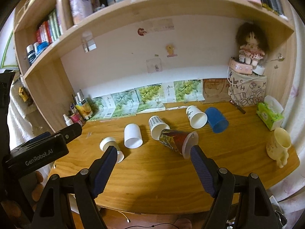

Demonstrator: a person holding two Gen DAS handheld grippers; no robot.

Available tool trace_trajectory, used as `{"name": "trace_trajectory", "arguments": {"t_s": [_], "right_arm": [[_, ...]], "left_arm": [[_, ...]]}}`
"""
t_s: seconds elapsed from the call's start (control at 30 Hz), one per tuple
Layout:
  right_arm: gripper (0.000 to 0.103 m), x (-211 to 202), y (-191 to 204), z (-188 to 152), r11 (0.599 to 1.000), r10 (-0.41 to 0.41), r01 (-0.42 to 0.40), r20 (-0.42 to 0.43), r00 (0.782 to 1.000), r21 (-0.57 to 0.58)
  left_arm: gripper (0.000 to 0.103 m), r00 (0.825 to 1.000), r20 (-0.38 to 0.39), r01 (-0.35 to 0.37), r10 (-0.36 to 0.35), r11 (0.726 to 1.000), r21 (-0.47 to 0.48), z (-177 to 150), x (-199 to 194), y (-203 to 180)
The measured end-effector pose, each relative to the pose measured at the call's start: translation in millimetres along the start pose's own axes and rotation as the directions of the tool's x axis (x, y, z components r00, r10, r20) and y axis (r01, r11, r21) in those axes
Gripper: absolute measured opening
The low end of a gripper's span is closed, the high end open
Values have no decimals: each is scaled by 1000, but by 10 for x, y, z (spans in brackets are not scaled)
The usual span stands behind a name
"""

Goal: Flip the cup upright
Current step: 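Move the right gripper toward the white bamboo-print cup lying on its side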

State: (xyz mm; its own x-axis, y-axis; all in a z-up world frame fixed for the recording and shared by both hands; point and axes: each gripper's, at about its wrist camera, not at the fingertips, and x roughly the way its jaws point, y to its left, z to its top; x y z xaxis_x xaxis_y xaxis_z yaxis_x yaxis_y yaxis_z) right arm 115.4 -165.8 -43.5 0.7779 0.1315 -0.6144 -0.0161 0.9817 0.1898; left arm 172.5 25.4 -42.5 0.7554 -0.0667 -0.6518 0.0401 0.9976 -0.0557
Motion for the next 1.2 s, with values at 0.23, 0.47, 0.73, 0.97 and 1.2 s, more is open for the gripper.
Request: {"name": "trace_trajectory", "arguments": {"t_s": [0.23, 0.47, 0.73, 0.97, 1.2], "right_arm": [[80, 367, -306, 291, 999, 19, -16, -48, 999, 42], [80, 653, -565, 526, 997, 45, -39, -83, 996, 72], [80, 1062, -878, 736, 995, 59, -46, -141, 988, 91], [80, 1375, -1053, 919, 997, 50, -40, -159, 986, 66], [80, 1757, -1173, 1125, 999, 34, -36, -187, 982, -9]], "left_arm": [[102, 1000, -10, -12, 13, 997, 80, 251, 309, -289], [102, 999, -20, -33, 35, 991, 127, 481, 554, -544], [102, 996, -48, -61, 70, 986, 158, 650, 859, -774], [102, 990, -92, -90, 104, 985, 149, 700, 1105, -850], [102, 979, -139, -133, 149, 984, 119, 704, 1337, -841]]}}
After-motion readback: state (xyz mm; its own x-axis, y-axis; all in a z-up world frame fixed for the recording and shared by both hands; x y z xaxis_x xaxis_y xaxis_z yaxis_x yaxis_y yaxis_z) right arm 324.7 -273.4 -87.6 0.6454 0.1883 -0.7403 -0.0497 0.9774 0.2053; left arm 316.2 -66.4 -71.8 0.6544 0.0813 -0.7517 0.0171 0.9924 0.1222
